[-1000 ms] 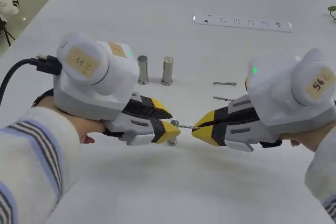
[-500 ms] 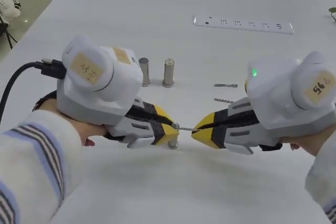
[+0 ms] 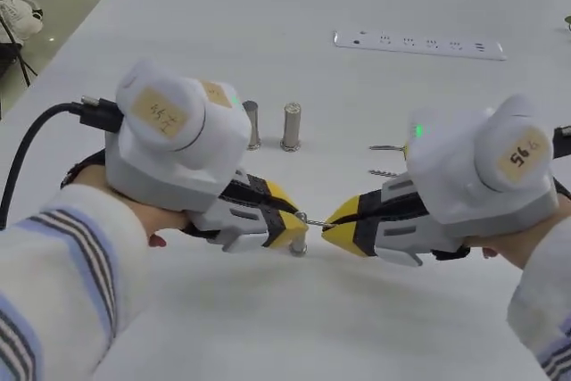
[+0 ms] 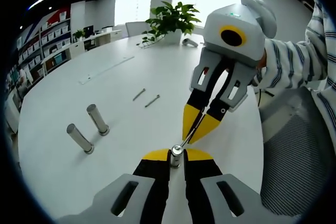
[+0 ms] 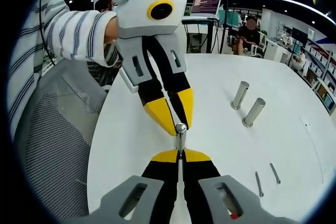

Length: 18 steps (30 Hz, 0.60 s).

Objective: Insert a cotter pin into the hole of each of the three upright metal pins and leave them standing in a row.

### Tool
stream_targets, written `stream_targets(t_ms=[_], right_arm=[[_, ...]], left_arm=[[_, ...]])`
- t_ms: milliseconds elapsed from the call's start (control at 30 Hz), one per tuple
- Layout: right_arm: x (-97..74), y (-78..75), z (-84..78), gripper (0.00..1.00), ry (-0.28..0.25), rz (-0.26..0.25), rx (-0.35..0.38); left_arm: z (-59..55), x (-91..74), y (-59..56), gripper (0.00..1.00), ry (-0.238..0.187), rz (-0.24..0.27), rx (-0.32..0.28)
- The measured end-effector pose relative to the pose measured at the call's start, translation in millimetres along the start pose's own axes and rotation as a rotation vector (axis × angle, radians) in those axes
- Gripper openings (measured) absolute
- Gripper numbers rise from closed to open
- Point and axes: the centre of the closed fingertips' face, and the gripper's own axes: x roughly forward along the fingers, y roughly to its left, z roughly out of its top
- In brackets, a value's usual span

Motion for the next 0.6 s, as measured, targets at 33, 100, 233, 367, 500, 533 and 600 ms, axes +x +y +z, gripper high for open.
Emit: stream_targets(t_ms=[33,100,233,367,500,533,600], right_arm=[[1.1,0.2,0.3,0.00,0.000,-0.002,0.002],[3.4,0.3,1.0,0.00,0.000,-0.006,0.003],[8.3,2.3,3.0,0.00,0.001,-0.001,0.001],[10.2,2.3,4.8,0.00,-0.002,-0.001,-0.009],[11.5,1.6,5.0,0.00,-0.001,0.002,-0.032],[11.7,1.5,5.4,0.00,-0.006,0.003,-0.036],[11.9,1.8,5.3,0.00,-0.009,0.009,-0.033]], left_arm=[[-0.1,0.0,0.0,0.06,0.000,0.000,-0.007],[-0.1,0.0,-0.3,0.06,0.000,-0.002,-0.018],[0.3,0.3,-1.9,0.06,0.000,-0.012,-0.061],[0.2,-0.4,-1.8,0.06,0.003,-0.012,-0.048],[-0.4,-0.9,-2.1,0.06,0.009,-0.011,-0.050],[-0.5,-1.0,-2.1,0.06,0.010,-0.010,-0.051],[-0.3,-1.1,-2.0,0.06,0.011,-0.009,-0.051]])
